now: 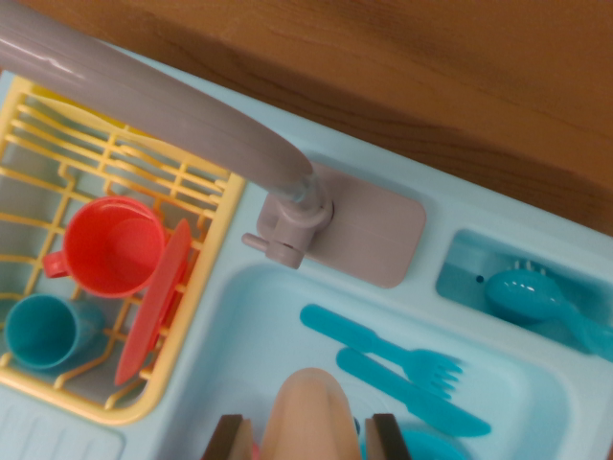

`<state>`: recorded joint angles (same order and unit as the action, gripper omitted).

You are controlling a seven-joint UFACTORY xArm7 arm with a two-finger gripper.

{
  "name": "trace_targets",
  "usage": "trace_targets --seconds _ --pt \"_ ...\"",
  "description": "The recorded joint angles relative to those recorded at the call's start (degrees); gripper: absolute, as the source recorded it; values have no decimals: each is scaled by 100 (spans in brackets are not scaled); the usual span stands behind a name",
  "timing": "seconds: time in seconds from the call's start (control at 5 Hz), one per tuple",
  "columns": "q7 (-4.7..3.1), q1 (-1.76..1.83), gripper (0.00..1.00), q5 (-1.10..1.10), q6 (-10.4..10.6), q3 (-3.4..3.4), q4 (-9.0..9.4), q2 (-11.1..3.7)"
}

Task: Pick detergent from the sink

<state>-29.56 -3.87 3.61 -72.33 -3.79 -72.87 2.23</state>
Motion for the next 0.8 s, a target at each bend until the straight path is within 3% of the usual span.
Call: trace_targets --seconds 0.2,0.4,0.6,0.8 --pt "0 0 100 0 0 0 0 0" --pt "19 0 100 -15 -207 -2 -144 64" --pt "19 0 100 -15 -207 -2 -144 64" --pt "35 0 100 -28 -383 -3 -266 118"
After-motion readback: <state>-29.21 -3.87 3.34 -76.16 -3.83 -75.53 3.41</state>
